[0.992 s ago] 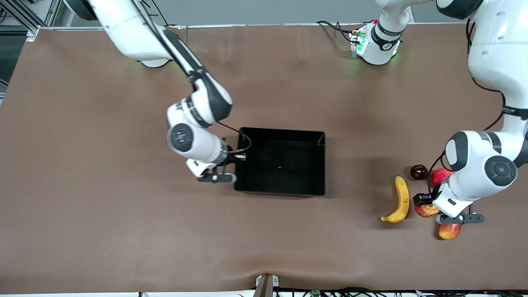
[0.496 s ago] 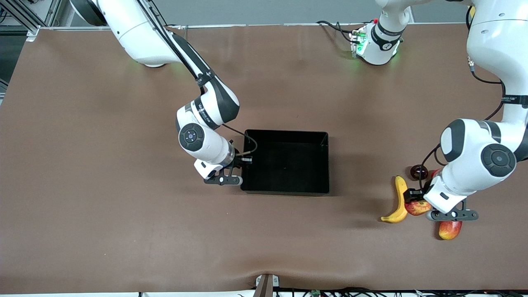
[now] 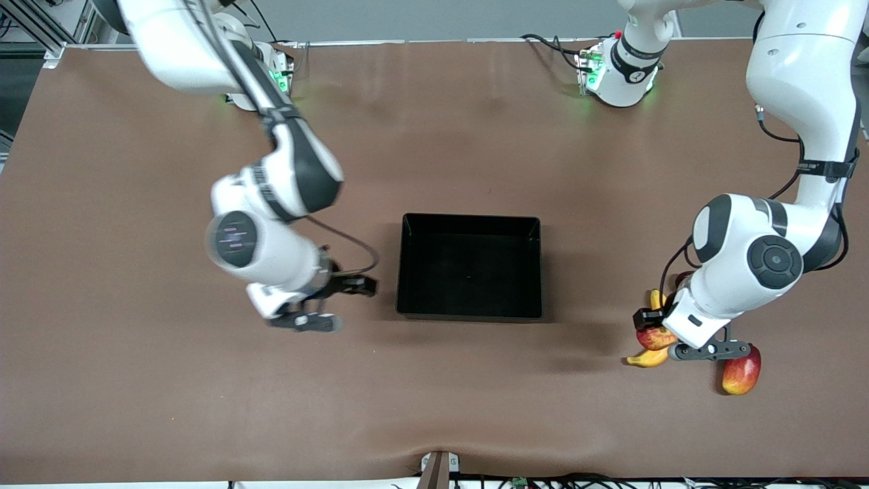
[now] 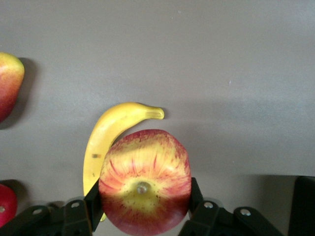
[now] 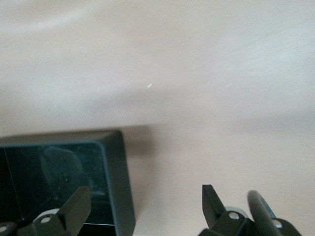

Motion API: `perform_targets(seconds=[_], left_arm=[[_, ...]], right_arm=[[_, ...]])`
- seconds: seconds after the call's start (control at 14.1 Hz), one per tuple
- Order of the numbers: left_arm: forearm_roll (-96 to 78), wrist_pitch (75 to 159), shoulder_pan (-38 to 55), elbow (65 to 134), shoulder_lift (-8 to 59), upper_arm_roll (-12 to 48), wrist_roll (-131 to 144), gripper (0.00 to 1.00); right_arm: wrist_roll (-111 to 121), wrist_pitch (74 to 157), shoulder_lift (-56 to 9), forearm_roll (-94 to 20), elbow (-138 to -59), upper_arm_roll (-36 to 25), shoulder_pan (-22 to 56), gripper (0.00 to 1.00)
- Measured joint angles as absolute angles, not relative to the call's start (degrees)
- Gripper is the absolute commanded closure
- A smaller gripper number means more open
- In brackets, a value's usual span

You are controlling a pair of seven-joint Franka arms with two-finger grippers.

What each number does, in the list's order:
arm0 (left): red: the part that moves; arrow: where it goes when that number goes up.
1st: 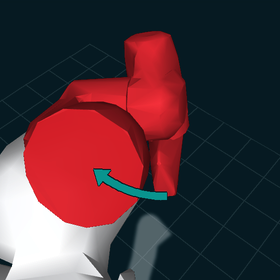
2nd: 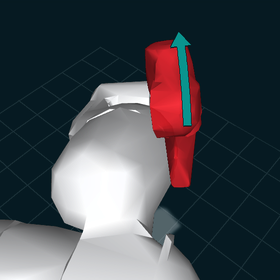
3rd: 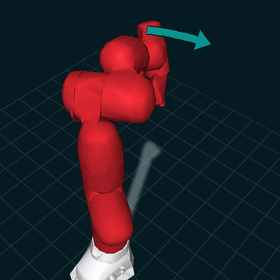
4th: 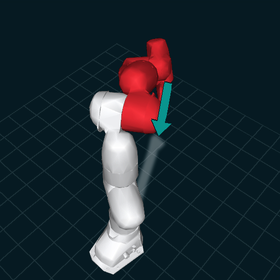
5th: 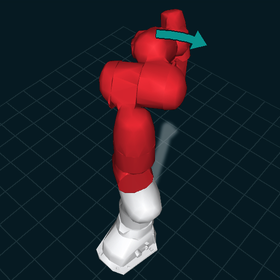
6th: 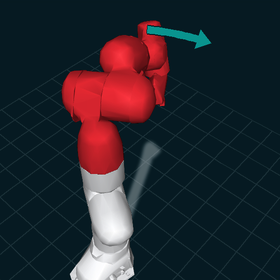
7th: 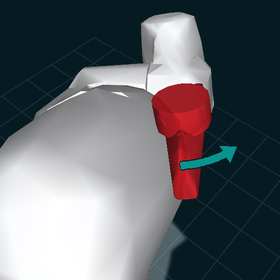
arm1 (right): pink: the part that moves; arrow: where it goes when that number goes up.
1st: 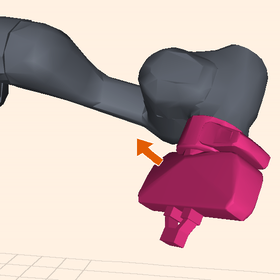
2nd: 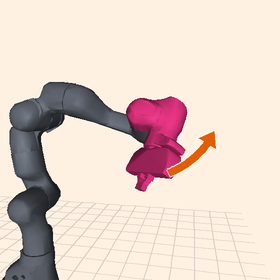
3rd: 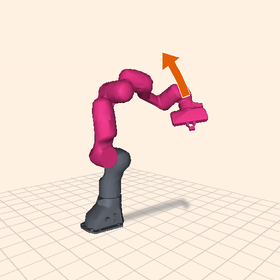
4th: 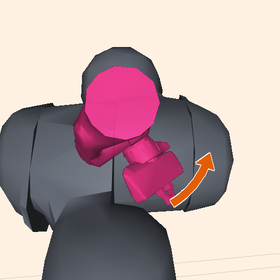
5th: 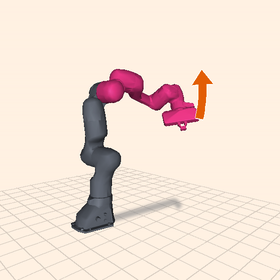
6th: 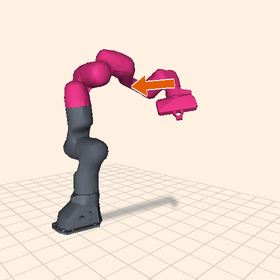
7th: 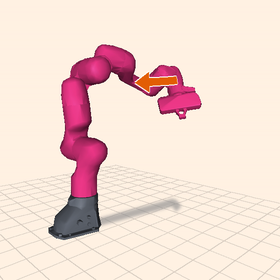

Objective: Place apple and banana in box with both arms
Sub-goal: 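Release the box and withdraw the right gripper while the left gripper lifts the apple, then carry the apple into the black box and open the left gripper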

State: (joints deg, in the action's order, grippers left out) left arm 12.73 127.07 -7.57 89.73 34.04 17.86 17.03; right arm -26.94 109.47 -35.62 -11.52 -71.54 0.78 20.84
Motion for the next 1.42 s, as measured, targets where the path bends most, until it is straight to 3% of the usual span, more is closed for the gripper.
perform_targets(seconds=[0.78, 1.42], left_arm=[[12.73, 126.76, -2.43, 90.17, 34.12, 18.24, 26.62, 1.0], [12.74, 126.7, 6.35, 89.85, 34.62, 18.44, 38.96, 1.0]], right_arm=[[-15.19, 87.47, -18.62, -3.9, -70.69, -0.21, 6.44, 0.0], [0.41, 81.36, -4.14, -0.68, -80.15, -0.45, -4.06, 0.0]])
